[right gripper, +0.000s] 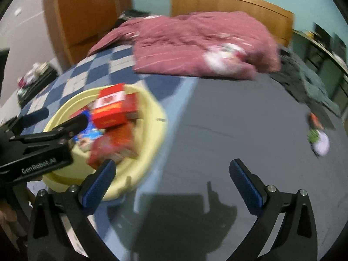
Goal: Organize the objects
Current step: 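Move both tools toward the plush ball and dark pack on the bed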
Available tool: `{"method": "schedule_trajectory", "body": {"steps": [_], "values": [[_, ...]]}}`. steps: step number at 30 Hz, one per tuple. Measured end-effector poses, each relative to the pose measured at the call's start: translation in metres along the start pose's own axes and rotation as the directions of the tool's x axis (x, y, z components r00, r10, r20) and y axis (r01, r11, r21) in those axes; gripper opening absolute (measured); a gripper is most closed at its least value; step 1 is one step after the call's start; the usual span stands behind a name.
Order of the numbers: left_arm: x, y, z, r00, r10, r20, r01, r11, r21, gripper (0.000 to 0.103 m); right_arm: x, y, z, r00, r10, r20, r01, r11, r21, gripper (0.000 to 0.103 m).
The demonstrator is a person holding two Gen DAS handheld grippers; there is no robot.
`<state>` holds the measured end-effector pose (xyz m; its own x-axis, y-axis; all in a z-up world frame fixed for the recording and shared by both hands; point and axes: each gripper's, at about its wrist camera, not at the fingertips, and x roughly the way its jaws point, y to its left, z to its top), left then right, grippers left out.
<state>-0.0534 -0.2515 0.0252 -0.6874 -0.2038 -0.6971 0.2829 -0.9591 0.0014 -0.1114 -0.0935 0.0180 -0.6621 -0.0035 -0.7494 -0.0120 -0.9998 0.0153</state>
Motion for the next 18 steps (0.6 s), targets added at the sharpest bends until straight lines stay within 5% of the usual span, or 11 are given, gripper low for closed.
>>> {"method": "schedule_trajectory", "body": {"steps": [6, 13, 18], "values": [[-0.019, -0.062, -0.006, 0.993, -0.115, -0.008, 0.115, 0.991, 0.075, 0.103, -0.049, -0.103, -0.04, 0.994, -0.105, 0.014, 0.102, 0.986, 0.135, 0.103], [-0.045, -0.152, -0.028, 0.976, -0.216, -0.037, 0.219, 0.963, 0.159, 0.103, -0.117, -0.228, -0.09, 0.975, -0.221, 0.005, 0.207, 0.921, 0.331, 0.103], [-0.058, -0.225, -0.028, 0.959, -0.279, -0.054, 0.284, 0.935, 0.211, 0.103, -0.141, -0.292, -0.093, 0.964, -0.266, -0.02, 0.252, 0.883, 0.396, 0.103]]}}
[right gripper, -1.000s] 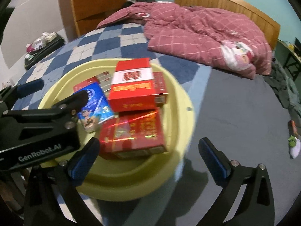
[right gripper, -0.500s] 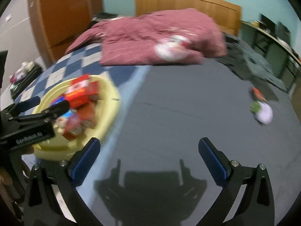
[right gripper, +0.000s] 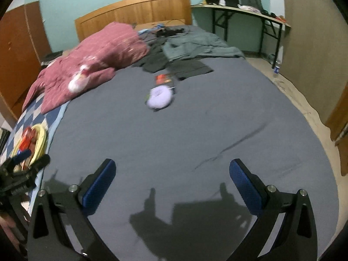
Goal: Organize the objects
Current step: 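Move both tools toward the plush ball and dark pack on the bed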
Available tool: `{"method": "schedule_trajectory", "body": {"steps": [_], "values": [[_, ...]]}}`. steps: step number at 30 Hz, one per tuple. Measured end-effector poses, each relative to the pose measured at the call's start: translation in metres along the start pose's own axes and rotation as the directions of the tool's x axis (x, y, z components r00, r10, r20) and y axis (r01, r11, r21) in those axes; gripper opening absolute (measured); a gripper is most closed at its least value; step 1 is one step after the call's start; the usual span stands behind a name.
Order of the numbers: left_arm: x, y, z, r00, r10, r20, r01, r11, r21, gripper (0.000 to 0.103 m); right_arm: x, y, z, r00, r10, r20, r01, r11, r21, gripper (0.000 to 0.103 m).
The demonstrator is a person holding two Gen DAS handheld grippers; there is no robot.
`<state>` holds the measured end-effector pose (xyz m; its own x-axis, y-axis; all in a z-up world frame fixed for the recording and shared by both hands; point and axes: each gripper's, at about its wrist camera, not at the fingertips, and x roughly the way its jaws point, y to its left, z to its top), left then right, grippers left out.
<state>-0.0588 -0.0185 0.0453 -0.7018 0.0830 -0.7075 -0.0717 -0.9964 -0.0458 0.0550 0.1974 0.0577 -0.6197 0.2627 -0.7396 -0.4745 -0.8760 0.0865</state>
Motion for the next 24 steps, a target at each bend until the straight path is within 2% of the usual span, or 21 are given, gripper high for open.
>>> {"method": "schedule_trajectory", "body": {"steps": [4, 7, 11, 15, 16, 20, 21, 24], "values": [[0.01, -0.038, 0.015, 0.999, -0.043, 0.002, 0.043, 0.999, 0.015, 0.103, 0.01, -0.016, 0.028, 1.0, -0.001, -0.001, 0.001, 1.0, -0.012, 0.103], [0.031, -0.061, 0.023, 0.997, -0.071, -0.03, 0.071, 0.997, 0.02, 0.103, 0.03, -0.019, 0.052, 0.998, 0.039, -0.042, -0.039, 0.999, -0.004, 0.103], [0.071, -0.093, 0.032, 0.997, -0.054, -0.059, 0.057, 0.997, 0.051, 0.103, 0.074, -0.015, 0.096, 0.989, 0.097, -0.112, -0.099, 0.995, -0.011, 0.103], [0.116, -0.111, 0.043, 0.999, -0.015, -0.042, 0.018, 0.998, 0.067, 0.103, 0.137, -0.004, 0.14, 0.961, 0.167, -0.222, -0.174, 0.985, -0.014, 0.103], [0.128, -0.114, 0.045, 0.998, -0.024, -0.05, 0.027, 0.998, 0.061, 0.103, 0.155, -0.002, 0.15, 0.952, 0.177, -0.249, -0.187, 0.982, -0.018, 0.103], [0.168, -0.123, 0.056, 0.996, -0.058, -0.063, 0.059, 0.998, 0.013, 0.103, 0.214, 0.01, 0.176, 0.925, 0.159, -0.344, -0.188, 0.981, -0.052, 0.103], [0.176, -0.124, 0.056, 0.996, -0.056, -0.064, 0.058, 0.998, 0.023, 0.103, 0.226, 0.013, 0.181, 0.924, 0.14, -0.357, -0.174, 0.983, -0.065, 0.103], [0.191, -0.14, 0.063, 0.998, -0.034, -0.059, 0.04, 0.995, 0.093, 0.103, 0.258, 0.017, 0.192, 0.898, 0.125, -0.422, -0.175, 0.981, -0.083, 0.103]]}}
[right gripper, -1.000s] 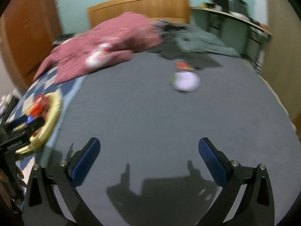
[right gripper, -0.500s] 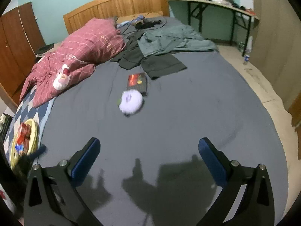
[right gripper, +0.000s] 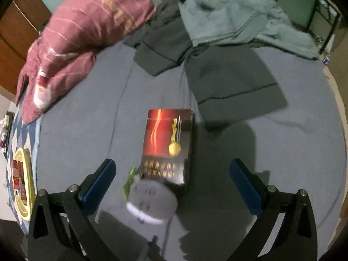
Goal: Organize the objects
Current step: 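Grasp the lavender plush ball with the left tool while the right tool grasps the dark Hongshan pack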
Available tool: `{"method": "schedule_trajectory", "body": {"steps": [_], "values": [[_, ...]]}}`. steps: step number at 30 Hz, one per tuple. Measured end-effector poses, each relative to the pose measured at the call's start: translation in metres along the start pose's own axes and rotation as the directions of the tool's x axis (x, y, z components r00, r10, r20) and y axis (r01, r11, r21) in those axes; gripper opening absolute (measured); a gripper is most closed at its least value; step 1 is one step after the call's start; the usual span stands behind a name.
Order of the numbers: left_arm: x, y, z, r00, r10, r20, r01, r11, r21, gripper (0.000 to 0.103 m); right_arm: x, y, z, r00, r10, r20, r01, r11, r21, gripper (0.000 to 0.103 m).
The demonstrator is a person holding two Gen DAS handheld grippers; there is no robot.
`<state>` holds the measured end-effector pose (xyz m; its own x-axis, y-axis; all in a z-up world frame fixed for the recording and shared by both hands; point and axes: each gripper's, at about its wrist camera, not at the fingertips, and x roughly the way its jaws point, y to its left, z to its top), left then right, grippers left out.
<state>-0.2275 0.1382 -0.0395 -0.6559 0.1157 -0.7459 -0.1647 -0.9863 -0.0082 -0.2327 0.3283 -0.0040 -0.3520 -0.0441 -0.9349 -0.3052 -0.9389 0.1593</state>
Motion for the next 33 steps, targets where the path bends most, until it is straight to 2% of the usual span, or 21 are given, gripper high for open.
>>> {"method": "schedule_trajectory", "body": {"steps": [7, 11, 12, 13, 14, 15, 16, 17, 18, 20, 26, 30, 33], "values": [[0.022, -0.018, 0.024, 0.998, 0.043, 0.05, -0.044, 0.999, 0.019, 0.103, 0.03, 0.012, 0.013, 0.992, -0.088, -0.087, 0.08, 0.992, -0.093, 0.103], [0.041, -0.026, 0.028, 0.999, 0.043, 0.017, -0.044, 0.999, 0.023, 0.103, 0.042, 0.015, 0.012, 0.983, -0.148, -0.111, 0.129, 0.979, -0.16, 0.101], [0.044, -0.027, 0.028, 0.999, 0.039, 0.001, -0.039, 0.999, 0.023, 0.103, 0.046, 0.013, 0.01, 0.981, -0.152, -0.121, 0.131, 0.978, -0.162, 0.097], [0.047, -0.027, 0.028, 0.999, 0.037, -0.011, -0.037, 0.999, 0.017, 0.102, 0.049, 0.011, 0.008, 0.981, -0.142, -0.131, 0.12, 0.98, -0.161, 0.089], [0.048, -0.026, 0.027, 1.0, 0.017, -0.016, -0.017, 1.0, 0.002, 0.088, 0.051, 0.01, 0.005, 0.982, -0.135, -0.13, 0.112, 0.979, -0.17, 0.084], [0.048, -0.025, 0.026, 1.0, -0.003, -0.018, 0.003, 1.0, -0.008, 0.076, 0.051, 0.009, 0.003, 0.983, -0.143, -0.111, 0.123, 0.977, -0.176, 0.075], [0.049, -0.025, 0.027, 1.0, -0.003, -0.024, 0.002, 1.0, -0.014, 0.058, 0.048, 0.007, 0.002, 0.986, -0.141, -0.087, 0.124, 0.978, -0.168, 0.064], [0.048, -0.025, 0.026, 1.0, 0.009, -0.027, -0.01, 1.0, -0.02, 0.053, 0.046, 0.003, 0.001, 0.988, -0.134, -0.072, 0.122, 0.98, -0.154, 0.058], [0.049, -0.027, 0.026, 1.0, 0.014, -0.025, -0.015, 1.0, -0.019, 0.049, 0.043, -0.001, 0.001, 0.99, -0.131, -0.061, 0.121, 0.983, -0.139, 0.058], [0.049, -0.033, 0.027, 1.0, 0.021, -0.022, -0.021, 1.0, -0.007, 0.044, 0.038, -0.011, -0.002, 0.995, -0.087, -0.05, 0.082, 0.991, -0.103, 0.058], [0.044, -0.027, 0.029, 1.0, 0.008, -0.019, -0.008, 1.0, 0.013, 0.04, 0.029, -0.024, -0.013, 0.998, -0.057, -0.009, 0.056, 0.996, -0.066, 0.058], [0.045, 0.007, 0.024, 0.999, 0.038, -0.014, -0.037, 0.999, 0.036, 0.04, 0.017, -0.035, -0.026, 0.997, -0.081, 0.009, 0.081, 0.995, -0.066, 0.058], [0.036, 0.031, 0.014, 0.996, 0.09, -0.012, -0.09, 0.995, 0.031, 0.04, 0.01, -0.037, -0.038, 0.996, -0.087, 0.025, 0.088, 0.993, -0.072, 0.058]]}}
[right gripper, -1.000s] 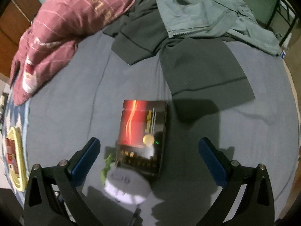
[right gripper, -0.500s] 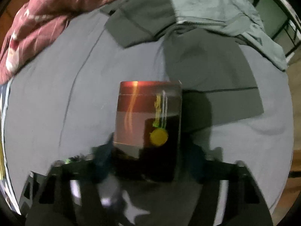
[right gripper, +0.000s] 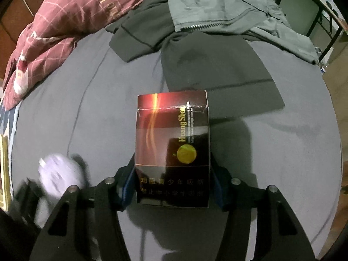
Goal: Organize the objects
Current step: 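Grasp the lavender plush ball with the left tool while the right tool grasps the dark Hongshan pack, then carry the plush ball and Hongshan pack over the yellow tray with both tools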
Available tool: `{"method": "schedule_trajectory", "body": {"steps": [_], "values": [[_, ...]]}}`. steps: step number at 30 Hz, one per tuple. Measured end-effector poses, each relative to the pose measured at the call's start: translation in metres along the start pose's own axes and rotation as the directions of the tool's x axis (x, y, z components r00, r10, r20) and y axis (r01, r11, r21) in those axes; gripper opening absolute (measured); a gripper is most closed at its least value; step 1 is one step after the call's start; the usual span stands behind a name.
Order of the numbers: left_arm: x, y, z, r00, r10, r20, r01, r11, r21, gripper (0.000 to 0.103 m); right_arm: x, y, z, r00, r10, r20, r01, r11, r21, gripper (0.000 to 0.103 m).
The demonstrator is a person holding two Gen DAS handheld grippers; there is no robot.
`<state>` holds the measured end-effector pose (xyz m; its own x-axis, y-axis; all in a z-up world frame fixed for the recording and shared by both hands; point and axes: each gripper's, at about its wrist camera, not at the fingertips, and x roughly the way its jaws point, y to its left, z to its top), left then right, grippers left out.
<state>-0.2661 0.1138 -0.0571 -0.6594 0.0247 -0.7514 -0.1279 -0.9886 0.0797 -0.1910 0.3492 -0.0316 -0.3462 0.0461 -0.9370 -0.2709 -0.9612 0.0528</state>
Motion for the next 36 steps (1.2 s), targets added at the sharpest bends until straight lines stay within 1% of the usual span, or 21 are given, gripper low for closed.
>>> {"method": "schedule_trajectory", "body": {"steps": [2, 4, 6, 9, 12, 15, 16, 18, 19, 20, 22, 23, 24, 25, 26, 27, 28, 29, 31, 36], "values": [[-0.006, 0.019, -0.01, 0.999, 0.035, 0.002, -0.035, 0.999, -0.011, 0.04, -0.006, 0.001, -0.015, 0.999, -0.008, 0.031, 0.008, 1.0, -0.012, 0.058], [-0.012, 0.042, -0.022, 0.999, 0.035, -0.012, -0.036, 0.998, -0.043, 0.04, -0.009, 0.0, -0.024, 0.999, 0.002, 0.054, -0.002, 1.0, -0.003, 0.058], [-0.026, 0.058, -0.036, 0.999, 0.034, -0.016, -0.035, 0.997, -0.068, 0.04, -0.016, 0.008, -0.041, 0.996, -0.016, 0.084, 0.018, 1.0, -0.024, 0.058], [-0.048, 0.089, -0.061, 1.0, 0.01, -0.005, -0.01, 0.995, -0.097, 0.04, -0.033, 0.018, -0.094, 0.992, -0.034, 0.12, 0.039, 0.999, -0.038, 0.058], [-0.078, 0.119, -0.093, 1.0, -0.016, 0.013, 0.018, 0.992, -0.126, 0.04, -0.043, 0.037, -0.131, 0.987, -0.025, 0.157, 0.028, 1.0, -0.013, 0.058], [-0.112, 0.144, -0.125, 1.0, 0.003, 0.02, 0.0, 0.99, -0.141, 0.04, -0.061, 0.051, -0.179, 0.98, -0.006, 0.199, -0.002, 0.999, 0.039, 0.058], [-0.119, 0.15, -0.131, 1.0, 0.009, 0.021, -0.006, 0.99, -0.141, 0.04, -0.067, 0.056, -0.194, 0.976, -0.011, 0.216, 0.0, 0.999, 0.053, 0.058], [-0.14, 0.159, -0.149, 1.0, 0.022, 0.018, -0.019, 0.99, -0.139, 0.041, -0.069, 0.075, -0.207, 0.974, -0.083, 0.209, 0.085, 0.996, 0.001, 0.058], [-0.15, 0.162, -0.158, 0.999, 0.028, 0.016, -0.026, 0.99, -0.137, 0.041, -0.075, 0.082, -0.217, 0.968, -0.106, 0.226, 0.109, 0.994, -0.001, 0.058], [-0.16, 0.166, -0.166, 0.999, 0.037, 0.02, -0.034, 0.99, -0.138, 0.041, -0.078, 0.084, -0.221, 0.968, -0.087, 0.234, 0.084, 0.996, 0.023, 0.058], [-0.176, 0.17, -0.183, 0.998, 0.034, 0.052, -0.026, 0.989, -0.148, 0.042, -0.076, 0.087, -0.243, 0.972, -0.01, 0.237, -0.008, 0.997, 0.078, 0.058], [-0.182, 0.169, -0.191, 0.998, 0.035, 0.06, -0.025, 0.987, -0.157, 0.042, -0.073, 0.091, -0.25, 0.971, -0.02, 0.238, 0.002, 0.997, 0.073, 0.058], [-0.184, 0.169, -0.194, 0.998, 0.035, 0.058, -0.025, 0.985, -0.169, 0.042, -0.07, 0.1, -0.256, 0.964, -0.07, 0.258, 0.062, 0.997, 0.039, 0.058], [-0.186, 0.167, -0.195, 0.999, 0.018, 0.044, -0.01, 0.983, -0.182, 0.042, -0.067, 0.107, -0.255, 0.961, -0.104, 0.255, 0.103, 0.995, 0.015, 0.058], [-0.184, 0.166, -0.192, 0.999, -0.029, 0.036, 0.036, 0.98, -0.196, 0.042, -0.065, 0.112, -0.252, 0.96, -0.119, 0.253, 0.124, 0.992, -0.001, 0.058], [-0.183, 0.167, -0.189, 0.998, -0.055, 0.037, 0.061, 0.977, -0.203, 0.042, -0.064, 0.114, -0.247, 0.96, -0.115, 0.254, 0.12, 0.993, -0.003, 0.058], [-0.18, 0.167, -0.186, 0.998, -0.05, 0.036, 0.056, 0.979, -0.198, 0.042, -0.06, 0.114, -0.241, 0.962, -0.104, 0.254, 0.105, 0.994, 0.01, 0.058], [-0.18, 0.166, -0.185, 0.999, -0.023, 0.045, 0.031, 0.983, -0.182, 0.042, -0.058, 0.114, -0.238, 0.961, -0.101, 0.256, 0.1, 0.995, 0.016, 0.058], [-0.183, 0.164, -0.188, 0.998, 0.0, 0.06, 0.01, 0.986, -0.169, 0.042, -0.053, 0.116, -0.233, 0.958, -0.109, 0.267, 0.109, 0.994, 0.016, 0.058], [-0.192, 0.17, -0.194, 0.998, -0.019, 0.067, 0.033, 0.977, -0.212, 0.043, -0.053, 0.118, -0.238, 0.953, -0.123, 0.279, 0.123, 0.992, 0.017, 0.06]]}}
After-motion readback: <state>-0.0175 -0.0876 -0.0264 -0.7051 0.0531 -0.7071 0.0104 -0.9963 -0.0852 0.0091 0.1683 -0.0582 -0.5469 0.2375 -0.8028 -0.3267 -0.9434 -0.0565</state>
